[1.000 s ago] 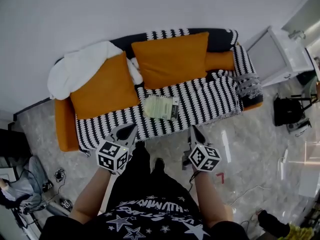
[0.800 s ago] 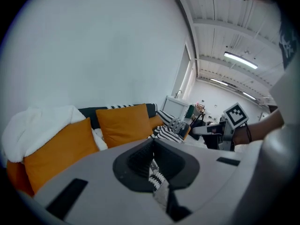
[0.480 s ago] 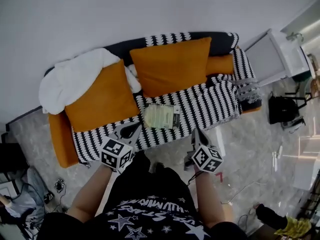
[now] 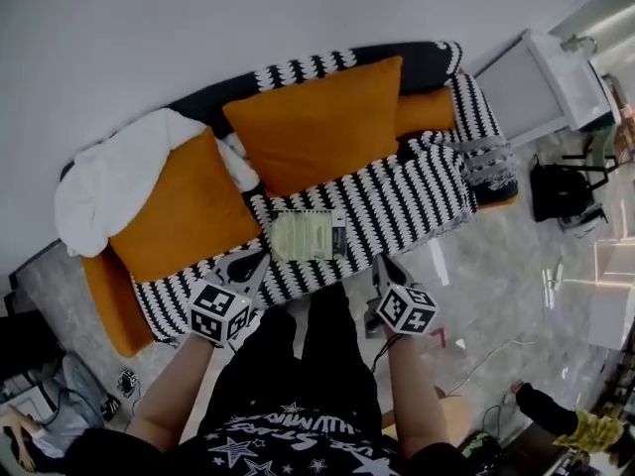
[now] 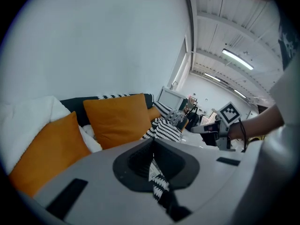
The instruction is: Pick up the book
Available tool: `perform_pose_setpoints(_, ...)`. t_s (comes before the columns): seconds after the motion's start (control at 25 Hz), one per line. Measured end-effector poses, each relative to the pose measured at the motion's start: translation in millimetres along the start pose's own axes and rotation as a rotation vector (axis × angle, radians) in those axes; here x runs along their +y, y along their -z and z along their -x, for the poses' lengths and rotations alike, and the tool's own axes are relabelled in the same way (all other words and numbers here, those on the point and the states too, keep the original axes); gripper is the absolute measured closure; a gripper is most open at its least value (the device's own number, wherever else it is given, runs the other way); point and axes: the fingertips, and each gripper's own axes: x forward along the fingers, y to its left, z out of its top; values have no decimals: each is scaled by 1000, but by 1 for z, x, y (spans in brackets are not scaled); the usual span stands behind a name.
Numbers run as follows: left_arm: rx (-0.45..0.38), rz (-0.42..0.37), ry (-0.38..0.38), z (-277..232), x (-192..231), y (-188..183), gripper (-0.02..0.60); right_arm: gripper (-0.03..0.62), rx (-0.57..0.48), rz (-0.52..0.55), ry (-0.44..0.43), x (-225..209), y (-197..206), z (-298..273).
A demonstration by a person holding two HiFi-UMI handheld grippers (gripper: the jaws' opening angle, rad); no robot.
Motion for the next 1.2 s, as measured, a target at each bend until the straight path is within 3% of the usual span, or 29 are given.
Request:
perform_pose_setpoints(0.12,18,-9,-25,-29,10,0,574,569,40,-23,-39,-21,7,-36)
perform_pose_setpoints(0.52,73,91,-122,-99,31,29,574,568,251,-61,-190,-71,62,-127)
perform_pose_setpoints(0.64,66,122,-124,-116,31,46,574,568,308,-64,-250,-78,81,-150)
perform_pose_setpoints(0.8,117,117,-121,-135,29,75,574,566,370,-41,-299,-83,100,-172)
perform_pose_setpoints(1.2,150,181,-79,-172,39,102,574,561,422,-99,-336,-93,129,-213)
